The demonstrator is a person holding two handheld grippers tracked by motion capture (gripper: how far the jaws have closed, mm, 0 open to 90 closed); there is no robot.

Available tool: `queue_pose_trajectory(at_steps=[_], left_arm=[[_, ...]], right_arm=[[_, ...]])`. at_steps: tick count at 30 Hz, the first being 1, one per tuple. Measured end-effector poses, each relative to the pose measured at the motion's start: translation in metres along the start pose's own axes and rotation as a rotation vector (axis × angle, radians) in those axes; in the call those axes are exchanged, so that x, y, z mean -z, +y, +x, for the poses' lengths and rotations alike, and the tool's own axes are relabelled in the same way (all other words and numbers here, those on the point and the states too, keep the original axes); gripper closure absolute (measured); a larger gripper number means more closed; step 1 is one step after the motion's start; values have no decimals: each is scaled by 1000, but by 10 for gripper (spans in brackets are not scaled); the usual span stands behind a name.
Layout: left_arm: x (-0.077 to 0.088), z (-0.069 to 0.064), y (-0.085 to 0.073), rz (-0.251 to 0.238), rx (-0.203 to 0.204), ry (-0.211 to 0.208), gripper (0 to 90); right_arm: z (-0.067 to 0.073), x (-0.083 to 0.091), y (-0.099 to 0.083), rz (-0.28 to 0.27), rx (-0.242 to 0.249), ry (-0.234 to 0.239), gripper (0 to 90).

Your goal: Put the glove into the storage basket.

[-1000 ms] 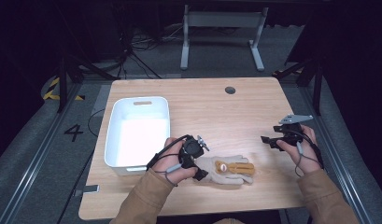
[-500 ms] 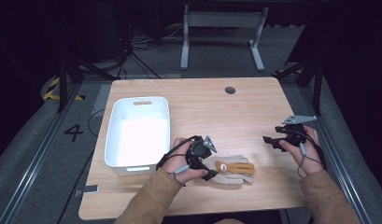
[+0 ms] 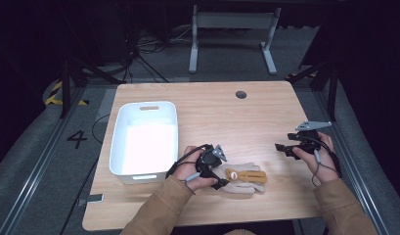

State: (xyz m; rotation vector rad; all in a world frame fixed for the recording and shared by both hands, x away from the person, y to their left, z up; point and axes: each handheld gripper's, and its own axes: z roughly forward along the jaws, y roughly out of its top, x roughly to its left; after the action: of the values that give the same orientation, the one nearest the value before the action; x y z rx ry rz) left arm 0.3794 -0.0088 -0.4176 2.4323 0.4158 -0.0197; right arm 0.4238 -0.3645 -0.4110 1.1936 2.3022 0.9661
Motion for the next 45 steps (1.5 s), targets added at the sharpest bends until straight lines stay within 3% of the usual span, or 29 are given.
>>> queue_pose_trajectory(at_steps=[7,10,16,20,23,33,36,38,45], left_arm=[[-7,1,-1,-29,-44,5,250],[-12,0,-2,1,-51,12,230],[-19,-1,-5,-6,-77,-10,205],[-28,-6,-4,48,-113,27,165],[-35,-9,-4,60,-128,53,159],[-45,-5,-6,54,-114,15,126],[-51,-7,-7,70,-152,26,75],[-52,-9,-6,73,-155,28,50],[-51,-9,-5,62,-148,28,94]], right_arm=[[1,-1,0,1,1,9,263],[1,-2,0,7,4,12,263],[0,-1,-1,7,-4,14,264],[0,0,0,2,-11,14,264],[0,0,0,1,-12,19,264],[0,-2,0,8,-12,23,264],[0,-2,0,7,-16,26,264],[0,-1,0,8,-21,23,265],[0,-2,0,8,-21,26,265]])
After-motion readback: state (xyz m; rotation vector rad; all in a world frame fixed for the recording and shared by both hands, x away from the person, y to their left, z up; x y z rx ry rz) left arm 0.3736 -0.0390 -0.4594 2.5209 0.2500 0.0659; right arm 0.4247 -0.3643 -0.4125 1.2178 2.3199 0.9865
